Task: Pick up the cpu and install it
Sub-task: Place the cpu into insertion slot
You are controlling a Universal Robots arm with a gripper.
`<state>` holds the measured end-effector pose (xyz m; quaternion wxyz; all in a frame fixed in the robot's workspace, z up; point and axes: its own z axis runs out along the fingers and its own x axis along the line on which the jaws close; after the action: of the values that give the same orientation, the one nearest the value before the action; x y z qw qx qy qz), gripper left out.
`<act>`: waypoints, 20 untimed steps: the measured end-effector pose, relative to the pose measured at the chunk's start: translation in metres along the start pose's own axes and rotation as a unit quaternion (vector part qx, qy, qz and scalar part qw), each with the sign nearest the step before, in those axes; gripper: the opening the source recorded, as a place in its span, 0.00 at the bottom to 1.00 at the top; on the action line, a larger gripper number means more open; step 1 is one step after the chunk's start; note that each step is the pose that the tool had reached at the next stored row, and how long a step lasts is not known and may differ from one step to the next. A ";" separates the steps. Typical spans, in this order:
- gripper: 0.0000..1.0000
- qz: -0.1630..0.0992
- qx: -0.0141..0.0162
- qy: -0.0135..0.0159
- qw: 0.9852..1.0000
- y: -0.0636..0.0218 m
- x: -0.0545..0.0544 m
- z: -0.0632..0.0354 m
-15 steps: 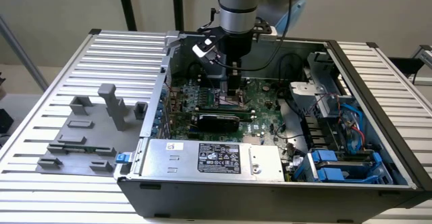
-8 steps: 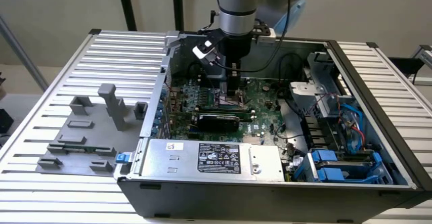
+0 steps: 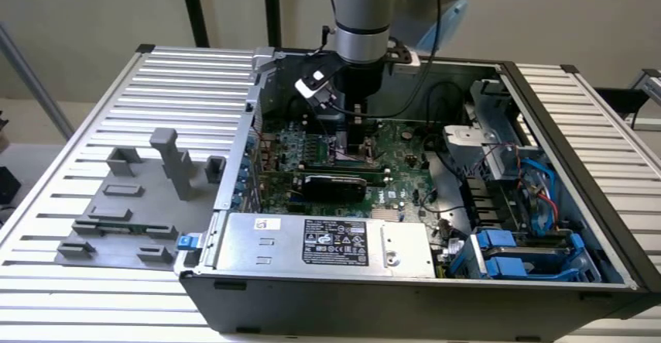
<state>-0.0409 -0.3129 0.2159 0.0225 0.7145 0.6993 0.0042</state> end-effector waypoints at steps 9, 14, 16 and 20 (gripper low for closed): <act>0.55 0.000 0.000 0.000 1.000 0.0011 0.000 0.0088; 0.55 0.000 0.000 0.000 1.000 0.0012 -0.001 0.0108; 0.55 0.000 0.000 0.000 1.000 0.0011 -0.001 0.0115; 0.55 0.000 0.000 0.000 1.000 0.0011 -0.002 0.0124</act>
<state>-0.0394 -0.3153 0.2036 0.0225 0.7145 0.6993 0.0042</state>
